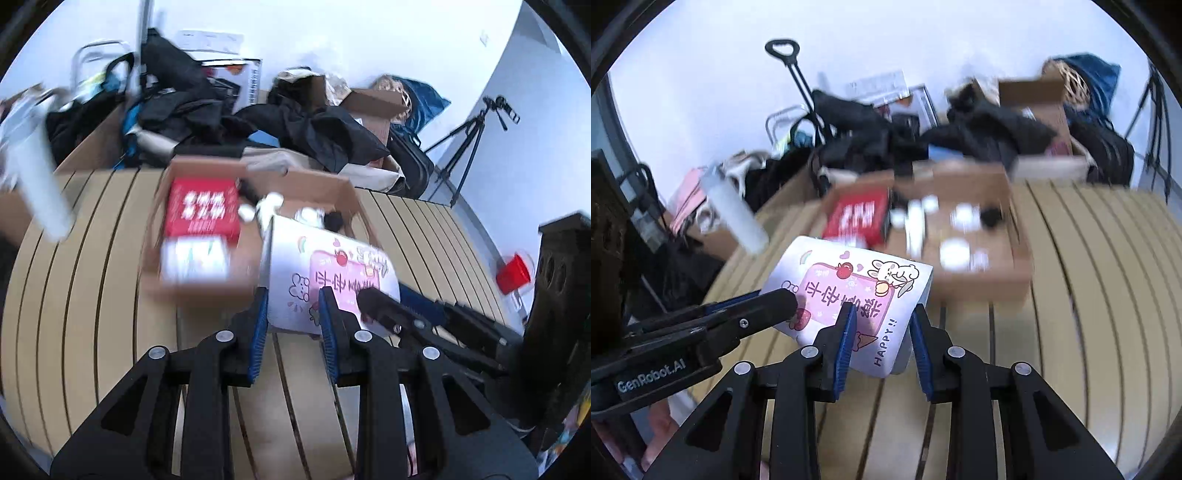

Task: Organize objects
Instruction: 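Lower the pink card box into the tray and open the left gripper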

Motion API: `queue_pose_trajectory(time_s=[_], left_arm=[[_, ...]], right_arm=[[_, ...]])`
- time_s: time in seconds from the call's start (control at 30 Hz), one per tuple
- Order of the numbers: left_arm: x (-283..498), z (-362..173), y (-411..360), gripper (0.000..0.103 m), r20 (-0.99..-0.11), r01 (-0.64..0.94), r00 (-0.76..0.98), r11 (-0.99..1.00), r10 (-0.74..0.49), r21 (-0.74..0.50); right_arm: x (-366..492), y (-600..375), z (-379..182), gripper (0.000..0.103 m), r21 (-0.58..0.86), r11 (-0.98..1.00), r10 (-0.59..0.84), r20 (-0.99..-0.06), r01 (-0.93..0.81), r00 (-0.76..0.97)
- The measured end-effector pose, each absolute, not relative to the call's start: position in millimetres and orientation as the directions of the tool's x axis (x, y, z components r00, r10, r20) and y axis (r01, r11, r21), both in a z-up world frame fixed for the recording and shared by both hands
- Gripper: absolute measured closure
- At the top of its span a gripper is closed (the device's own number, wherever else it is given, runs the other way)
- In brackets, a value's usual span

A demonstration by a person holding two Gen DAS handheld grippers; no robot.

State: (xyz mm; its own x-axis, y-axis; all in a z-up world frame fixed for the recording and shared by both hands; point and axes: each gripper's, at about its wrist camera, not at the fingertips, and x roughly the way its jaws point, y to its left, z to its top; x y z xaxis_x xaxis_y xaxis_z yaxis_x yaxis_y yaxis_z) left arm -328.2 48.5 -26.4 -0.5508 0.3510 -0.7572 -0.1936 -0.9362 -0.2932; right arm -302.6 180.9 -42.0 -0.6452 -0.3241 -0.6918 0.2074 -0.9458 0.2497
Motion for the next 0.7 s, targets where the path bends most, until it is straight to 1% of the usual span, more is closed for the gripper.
queue_pose_trajectory(time_s=[0.07, 0.13, 0.23, 0.27, 0.37, 0.4, 0.47, 0.5, 0.57, 0.6, 0.63, 0.67, 0.7], left_arm=[[-363.2, -37.3, 48.8, 0.08, -0.778, -0.181, -0.509, -0.929, 0.369, -0.323], [-398.8, -59.5, 47.7, 0.08, -0.815, -0.146, -0.45, -0.93, 0.365, -0.336], [-424.2, -88.6, 42.3, 0.08, -0.861, -0.096, -0.4, -0.948, 0.316, -0.303], [-425.8, -94.9, 41.7, 0.08, -0.869, -0.089, -0.395, -0.954, 0.298, -0.287], [-424.6, -119.6, 48.8, 0.08, -0.896, -0.076, -0.344, -0.959, 0.281, -0.272], [-423.8, -126.7, 52.8, 0.081, -0.894, -0.06, -0.345, -0.957, 0.286, -0.283], [-424.9, -133.1, 57.0, 0.079, -0.89, -0.056, -0.346, -0.954, 0.296, -0.295], [-426.5, -134.3, 57.5, 0.076, -0.891, -0.057, -0.338, -0.952, 0.302, -0.301], [-426.2, -131.1, 56.4, 0.063, -0.894, -0.067, -0.328, -0.952, 0.305, -0.3], [-424.4, -126.4, 54.2, 0.052, -0.897, -0.069, -0.325, -0.953, 0.301, -0.295], [-421.7, -118.0, 51.1, 0.048, -0.898, -0.073, -0.328, -0.956, 0.292, -0.285], [-417.4, -107.4, 46.9, 0.048, -0.897, -0.078, -0.344, -0.961, 0.276, -0.265], [-413.8, -97.7, 42.7, 0.045, -0.894, -0.083, -0.364, -0.965, 0.261, -0.248]], right_arm=[[-338.0, 182.7, -40.2, 0.071, 0.246, -0.95, -0.31, -0.708, 0.191, -0.634], [-379.0, 190.1, -50.6, 0.071, 0.3, -0.942, -0.326, -0.73, 0.148, -0.601], [-426.0, 193.2, -91.0, 0.071, 0.409, -0.907, -0.405, -0.776, 0.104, -0.484], [-432.4, 189.7, -102.7, 0.071, 0.418, -0.903, -0.417, -0.79, 0.102, -0.45], [-439.3, 176.8, -130.5, 0.071, 0.371, -0.921, -0.387, -0.842, 0.116, -0.377], [-440.0, 176.5, -137.4, 0.071, 0.337, -0.937, -0.347, -0.861, 0.095, -0.371], [-440.6, 178.1, -140.4, 0.071, 0.258, -0.964, -0.265, -0.882, 0.071, -0.389], [-440.8, 180.0, -141.1, 0.071, 0.231, -0.971, -0.237, -0.888, 0.064, -0.394], [-440.3, 184.5, -140.1, 0.071, 0.231, -0.971, -0.24, -0.889, 0.07, -0.39], [-438.5, 188.4, -135.3, 0.071, 0.231, -0.97, -0.241, -0.886, 0.074, -0.396], [-438.0, 191.5, -128.8, 0.071, 0.228, -0.971, -0.238, -0.881, 0.074, -0.409], [-435.8, 196.3, -119.1, 0.069, 0.225, -0.972, -0.233, -0.873, 0.07, -0.428], [-433.1, 202.0, -108.3, 0.064, 0.223, -0.973, -0.227, -0.865, 0.063, -0.448]])
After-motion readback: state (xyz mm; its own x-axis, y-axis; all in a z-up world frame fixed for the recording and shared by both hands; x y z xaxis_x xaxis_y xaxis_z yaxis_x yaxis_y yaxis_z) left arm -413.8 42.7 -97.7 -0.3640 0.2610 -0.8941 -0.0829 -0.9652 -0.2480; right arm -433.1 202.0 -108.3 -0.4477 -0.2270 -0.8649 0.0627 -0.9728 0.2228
